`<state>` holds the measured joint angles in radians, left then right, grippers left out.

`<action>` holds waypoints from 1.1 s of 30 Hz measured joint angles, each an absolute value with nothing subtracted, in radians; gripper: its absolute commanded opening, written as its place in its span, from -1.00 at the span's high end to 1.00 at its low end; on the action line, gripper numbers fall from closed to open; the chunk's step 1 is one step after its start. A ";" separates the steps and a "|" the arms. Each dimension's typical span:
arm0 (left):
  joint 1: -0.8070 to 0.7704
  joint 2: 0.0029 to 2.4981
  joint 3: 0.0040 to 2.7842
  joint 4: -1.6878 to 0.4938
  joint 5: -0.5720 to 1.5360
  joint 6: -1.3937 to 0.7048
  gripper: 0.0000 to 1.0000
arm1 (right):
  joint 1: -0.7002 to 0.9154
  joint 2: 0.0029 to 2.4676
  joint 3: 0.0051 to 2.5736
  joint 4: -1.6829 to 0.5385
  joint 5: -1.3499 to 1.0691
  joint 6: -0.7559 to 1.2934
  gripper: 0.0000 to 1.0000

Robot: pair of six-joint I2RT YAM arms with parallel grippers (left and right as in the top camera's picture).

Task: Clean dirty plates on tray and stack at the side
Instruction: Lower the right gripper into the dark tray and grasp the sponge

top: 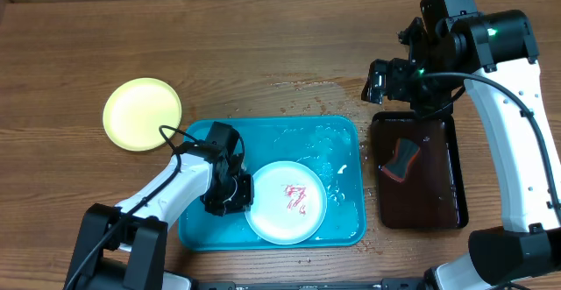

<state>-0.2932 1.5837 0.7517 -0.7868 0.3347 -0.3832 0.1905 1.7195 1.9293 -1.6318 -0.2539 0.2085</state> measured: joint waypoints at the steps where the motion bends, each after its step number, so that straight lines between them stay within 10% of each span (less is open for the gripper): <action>1: -0.288 1.584 0.752 -0.779 0.339 -0.389 0.92 | 0.191 1.720 1.929 -1.631 -0.252 0.208 -0.93; 14: -0.226 1.585 0.866 -0.712 0.296 -0.322 0.71 | 0.191 1.720 1.816 -1.618 0.011 0.439 -0.54; 25: -0.226 1.585 0.898 -0.737 0.287 -0.275 0.91 | 0.191 1.726 1.343 -1.378 0.037 0.581 -0.55; 29: -0.226 1.585 0.898 -0.739 0.272 -0.258 0.65 | 0.191 1.726 1.268 -1.323 0.037 0.614 -0.56; 33: -0.226 1.586 0.898 -0.749 0.267 -0.255 -0.31 | 0.191 1.726 1.246 -1.316 0.036 0.633 -0.57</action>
